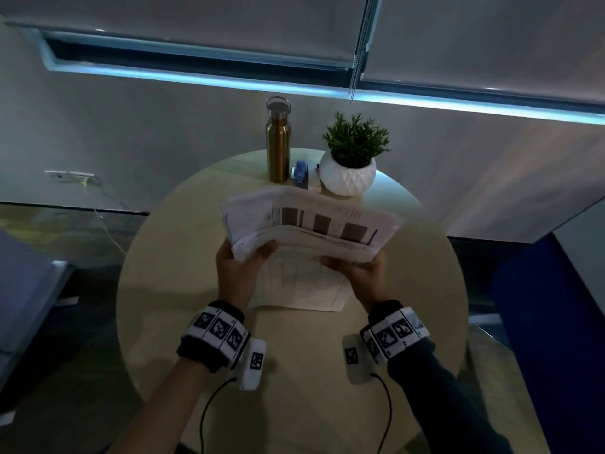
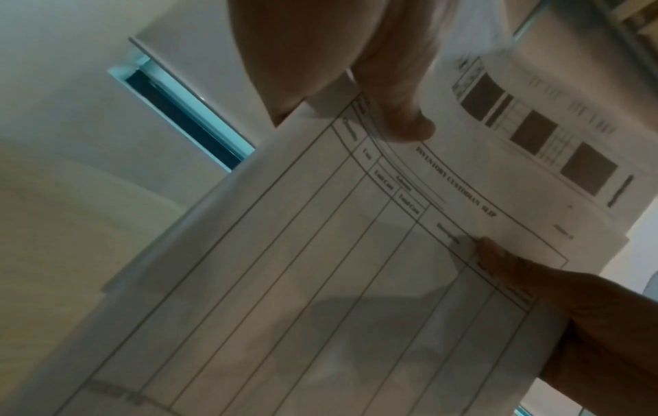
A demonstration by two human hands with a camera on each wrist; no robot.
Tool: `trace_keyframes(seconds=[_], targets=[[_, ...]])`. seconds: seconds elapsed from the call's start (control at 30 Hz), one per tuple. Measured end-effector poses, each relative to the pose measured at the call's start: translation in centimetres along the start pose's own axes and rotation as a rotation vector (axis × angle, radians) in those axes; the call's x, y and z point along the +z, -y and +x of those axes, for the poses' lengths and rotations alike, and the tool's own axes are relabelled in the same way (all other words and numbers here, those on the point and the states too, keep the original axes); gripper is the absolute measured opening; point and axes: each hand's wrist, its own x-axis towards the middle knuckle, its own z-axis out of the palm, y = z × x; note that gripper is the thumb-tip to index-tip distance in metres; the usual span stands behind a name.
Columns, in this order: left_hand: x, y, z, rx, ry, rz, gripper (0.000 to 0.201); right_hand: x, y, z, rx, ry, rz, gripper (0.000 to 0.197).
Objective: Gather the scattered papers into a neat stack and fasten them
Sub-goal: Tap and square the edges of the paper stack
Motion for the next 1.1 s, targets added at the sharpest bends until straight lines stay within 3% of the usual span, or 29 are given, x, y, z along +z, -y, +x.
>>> trace_keyframes(seconds=[0.13,0.23,0.3,0.47,0.67,0.73,0.87,1.0,1.1], targets=[[-1.0,3.0,-0.2,-0.116,0.087,0.140,0.057,0.8,-1.6,-0.7,0.125,-0.028,-0.050,0.054],[-1.5,4.7,-0.3,-0.210,0.139,0.172,0.055,1.3,-2.3,-0.8,0.223,-0.030,-0.090,0.051],[-1.6,4.7,-0.2,-0.201,0.122,0.147,0.048,1.5,-2.0,-0.4,0.231,-0.037,-0.089,0.048],[-2.2,3.8,0.0,-0.140,0.080,0.126,0.056,1.3,-1.4,-0.1,0.151,-0.043,-0.039,0.050],[-2.4,3.9,-0.1,-0.105,0.072,0.185,0.084,0.9,-2.2,-0.7,0.168,-0.054,-0.068,0.039],[-2.4,4.0,0.0,-0.089,0.067,0.169,0.079,0.9,-2.0,-0.6,0.148,-0.035,-0.059,0.037],[-1.3,3.5,-0.4,-0.080,0.045,0.084,0.035,1.6,-1.5,-0.8,0.099,-0.068,-0.042,0.037],[-1.3,3.0,0.7,0.037,0.046,0.059,0.035,1.2,-0.4,-0.1,0.000,-0.027,0.010,0.035],[-2.0,4.4,1.0,0.055,0.079,0.163,0.052,1.6,-1.0,-0.5,0.055,-0.007,-0.052,0.028]])
